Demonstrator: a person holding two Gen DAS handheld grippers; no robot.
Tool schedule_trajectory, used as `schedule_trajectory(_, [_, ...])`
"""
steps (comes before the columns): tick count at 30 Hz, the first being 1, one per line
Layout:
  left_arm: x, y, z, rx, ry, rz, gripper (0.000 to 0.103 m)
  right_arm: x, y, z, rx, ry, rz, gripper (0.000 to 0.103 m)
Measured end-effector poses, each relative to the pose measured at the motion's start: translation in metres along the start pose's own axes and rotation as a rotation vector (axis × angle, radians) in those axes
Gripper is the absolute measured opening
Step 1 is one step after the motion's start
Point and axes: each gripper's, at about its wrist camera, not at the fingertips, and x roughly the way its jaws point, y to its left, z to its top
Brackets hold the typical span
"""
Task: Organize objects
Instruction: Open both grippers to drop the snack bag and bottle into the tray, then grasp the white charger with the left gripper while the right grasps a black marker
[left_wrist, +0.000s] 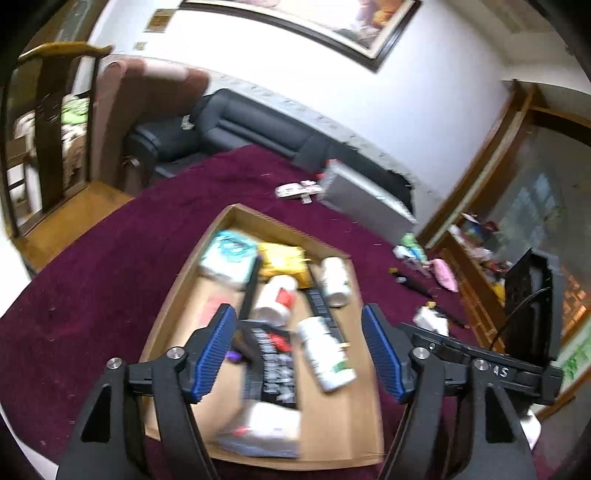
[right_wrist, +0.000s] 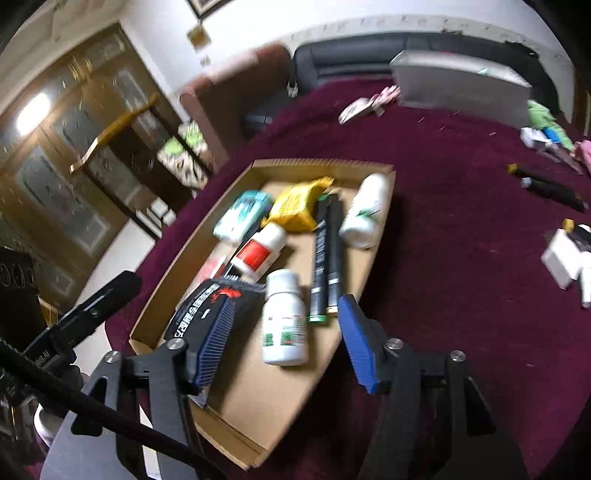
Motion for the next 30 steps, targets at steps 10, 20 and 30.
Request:
schedule_trajectory(10, [0.045, -0.091, -0.021, 0.152, 0.154, -0.128, 0.068, -0.074, -0.107, -0.012, 0.166, -0.150, -0.111, 0.062])
schedule_trajectory(20, [0.090, -0.166, -0.044, 0.297, 0.280, -0.147, 0.068, -0.149, -0.241, -0.011, 0.441, -0.353, -0.233, 0.062])
schedule_trajectory(30, [0.162, -0.222, -0.048, 0.437, 0.319, -0.073, 0.067, -0.138, -0.301, -0.004, 0.544, -0.432, -0.243, 0.062])
